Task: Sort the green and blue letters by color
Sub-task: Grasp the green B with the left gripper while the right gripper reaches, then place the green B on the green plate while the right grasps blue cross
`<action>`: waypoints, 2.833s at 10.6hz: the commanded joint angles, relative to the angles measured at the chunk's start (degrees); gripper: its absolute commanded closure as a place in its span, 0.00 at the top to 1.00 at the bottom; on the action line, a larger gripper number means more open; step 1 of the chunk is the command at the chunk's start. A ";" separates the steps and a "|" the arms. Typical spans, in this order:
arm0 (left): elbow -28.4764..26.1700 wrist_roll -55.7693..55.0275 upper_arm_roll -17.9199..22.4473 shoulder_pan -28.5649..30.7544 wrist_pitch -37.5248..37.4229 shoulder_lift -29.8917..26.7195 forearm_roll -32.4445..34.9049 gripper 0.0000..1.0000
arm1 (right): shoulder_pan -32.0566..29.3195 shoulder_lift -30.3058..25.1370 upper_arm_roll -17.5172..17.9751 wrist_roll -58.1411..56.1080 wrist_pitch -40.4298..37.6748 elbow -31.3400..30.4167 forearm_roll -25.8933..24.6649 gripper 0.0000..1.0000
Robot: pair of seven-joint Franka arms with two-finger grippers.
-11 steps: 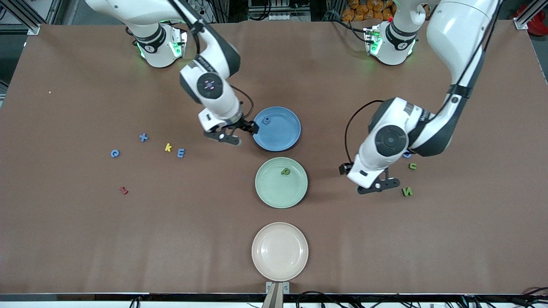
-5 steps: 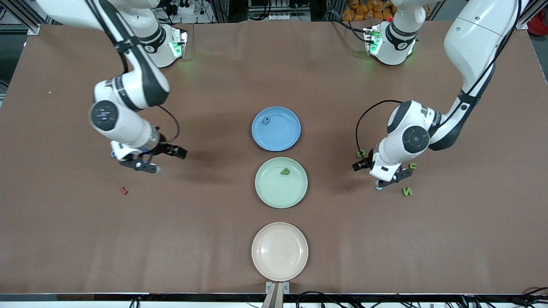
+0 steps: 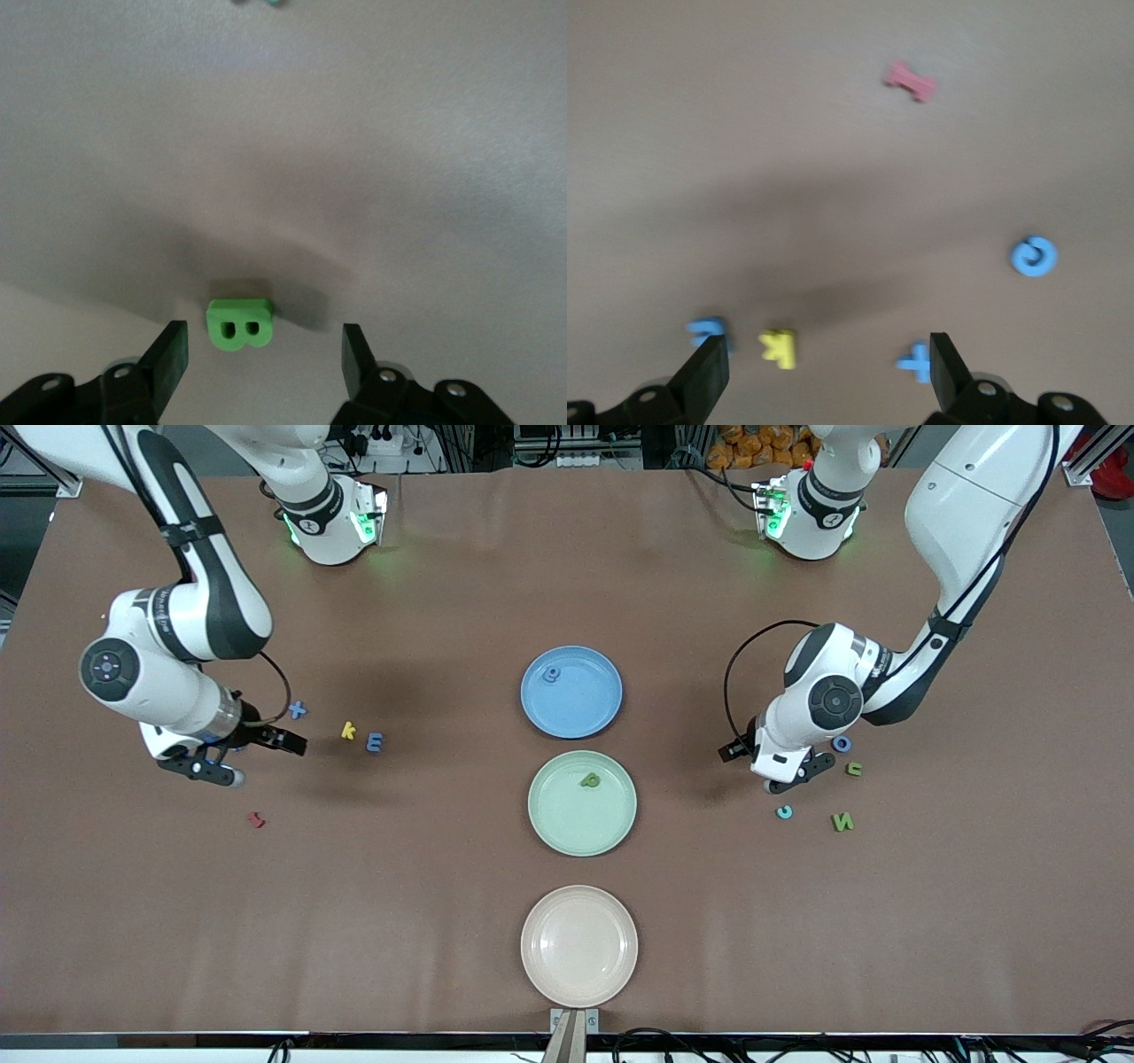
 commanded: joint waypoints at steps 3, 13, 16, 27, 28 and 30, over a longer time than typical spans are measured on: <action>-5.14 -1.56 -0.12 0.48 2.90 -3.30 -0.06 0.71 | -4.23 -2.10 0.45 -3.15 14.34 -13.55 -0.45 1.00; -5.15 -0.68 -0.12 1.10 4.05 -2.34 3.46 0.53 | -6.86 3.17 0.45 -3.15 21.93 -19.28 -1.24 1.00; -5.15 -0.60 -0.12 1.10 4.84 -1.81 3.72 0.51 | -7.13 3.44 0.36 -3.15 21.93 -19.80 -1.24 0.99; -0.42 -1.47 -3.44 0.05 4.67 -2.16 5.39 0.00 | -7.92 1.51 0.28 -3.15 21.93 -22.97 -1.32 0.80; 1.08 -1.47 -4.86 -0.65 4.66 -2.07 5.48 0.00 | -7.92 1.51 0.28 -3.15 21.93 -22.97 -1.32 0.72; 5.47 -1.39 -5.31 -4.68 4.66 -1.20 4.87 0.00 | -7.92 1.51 0.28 -3.15 21.93 -22.97 -1.41 0.61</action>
